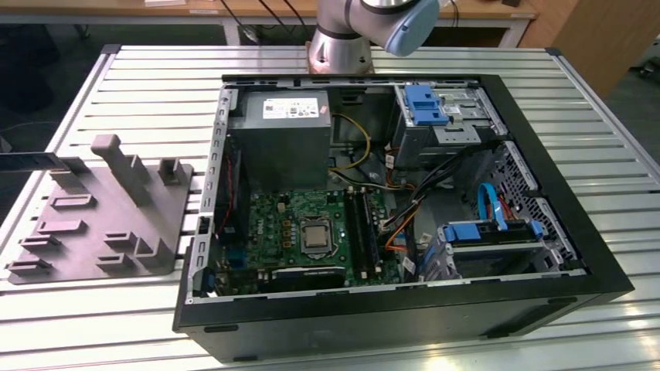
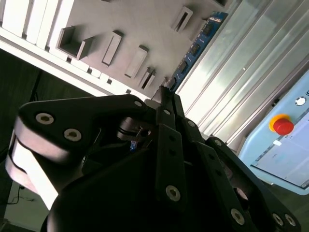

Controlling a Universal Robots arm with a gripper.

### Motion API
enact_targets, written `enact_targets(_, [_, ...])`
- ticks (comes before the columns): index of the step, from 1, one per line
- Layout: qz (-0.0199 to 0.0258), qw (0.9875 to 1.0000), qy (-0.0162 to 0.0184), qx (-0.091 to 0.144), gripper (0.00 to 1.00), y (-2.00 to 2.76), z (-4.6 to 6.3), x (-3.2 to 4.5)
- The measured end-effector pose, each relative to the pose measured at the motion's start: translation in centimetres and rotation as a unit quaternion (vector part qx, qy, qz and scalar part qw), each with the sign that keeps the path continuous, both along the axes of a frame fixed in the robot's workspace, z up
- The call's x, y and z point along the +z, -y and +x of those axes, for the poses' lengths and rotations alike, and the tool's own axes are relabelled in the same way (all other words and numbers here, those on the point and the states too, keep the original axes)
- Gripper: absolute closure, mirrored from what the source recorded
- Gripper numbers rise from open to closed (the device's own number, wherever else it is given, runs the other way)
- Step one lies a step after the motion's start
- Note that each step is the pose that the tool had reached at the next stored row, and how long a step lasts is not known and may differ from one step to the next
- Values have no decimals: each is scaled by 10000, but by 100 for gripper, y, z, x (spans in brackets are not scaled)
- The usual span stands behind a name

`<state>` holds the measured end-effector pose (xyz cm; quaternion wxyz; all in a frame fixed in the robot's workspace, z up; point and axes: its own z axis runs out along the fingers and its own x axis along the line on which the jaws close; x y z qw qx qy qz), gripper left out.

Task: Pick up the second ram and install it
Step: 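Pick up the second ram and move it above second insertion slot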

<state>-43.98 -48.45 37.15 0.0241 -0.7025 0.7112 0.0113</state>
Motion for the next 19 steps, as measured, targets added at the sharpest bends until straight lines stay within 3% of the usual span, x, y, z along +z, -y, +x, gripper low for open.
enact_targets(10, [0, 10000, 0, 0, 87, 0, 0, 159])
enact_targets(19, [0, 10000, -1, 0, 87, -1, 20, 163])
